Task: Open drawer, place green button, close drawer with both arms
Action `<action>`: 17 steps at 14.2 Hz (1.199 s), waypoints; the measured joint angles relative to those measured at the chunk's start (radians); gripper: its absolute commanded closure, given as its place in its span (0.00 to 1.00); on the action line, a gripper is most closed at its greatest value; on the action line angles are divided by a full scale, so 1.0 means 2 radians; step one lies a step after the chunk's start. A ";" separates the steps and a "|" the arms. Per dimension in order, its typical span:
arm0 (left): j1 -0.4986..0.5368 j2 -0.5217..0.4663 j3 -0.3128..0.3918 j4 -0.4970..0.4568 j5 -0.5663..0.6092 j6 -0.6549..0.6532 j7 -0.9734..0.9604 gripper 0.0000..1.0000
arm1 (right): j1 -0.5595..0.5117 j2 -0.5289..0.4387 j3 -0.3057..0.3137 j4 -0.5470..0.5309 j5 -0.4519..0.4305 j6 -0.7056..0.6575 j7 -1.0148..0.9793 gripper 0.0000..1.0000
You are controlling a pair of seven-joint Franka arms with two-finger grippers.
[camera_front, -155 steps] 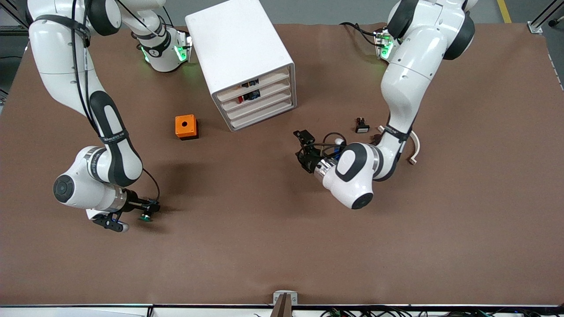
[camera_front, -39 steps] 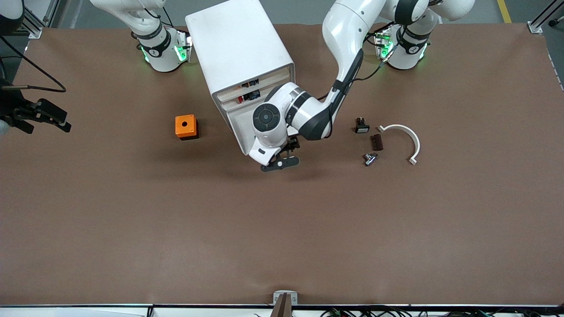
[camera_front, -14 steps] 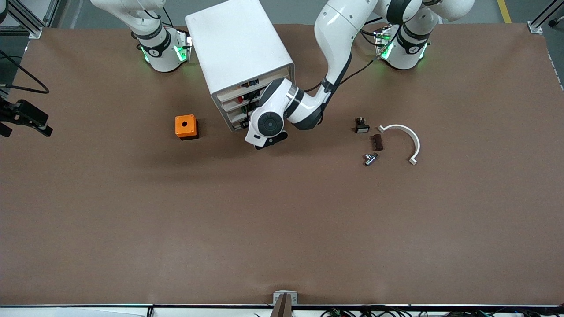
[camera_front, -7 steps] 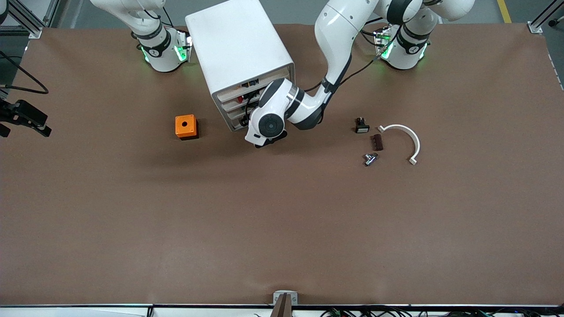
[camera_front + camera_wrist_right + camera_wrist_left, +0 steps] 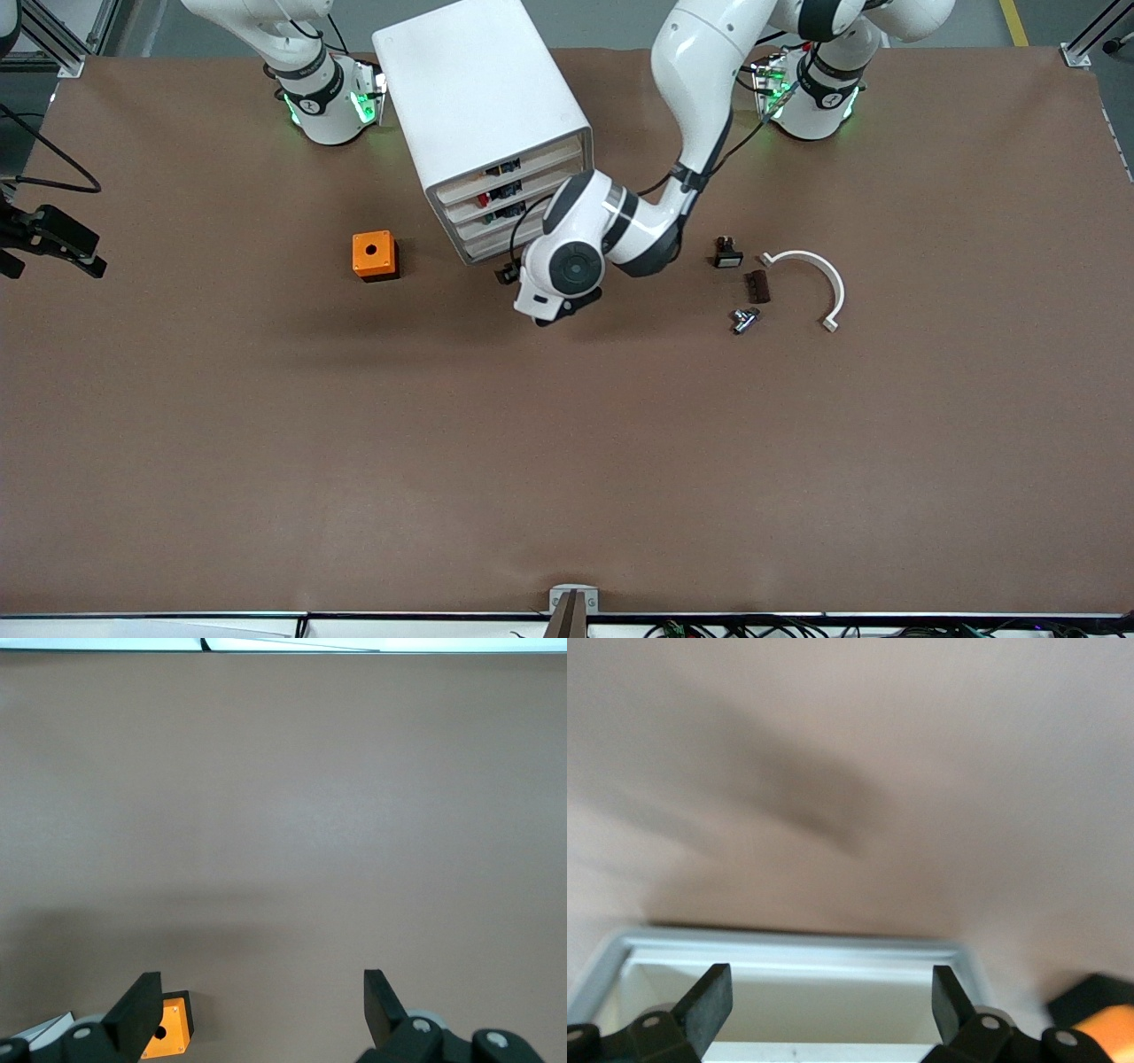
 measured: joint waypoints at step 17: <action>0.274 -0.307 0.037 -0.017 0.262 -0.252 0.386 0.01 | 0.000 0.000 -0.001 0.002 0.000 0.000 0.000 0.00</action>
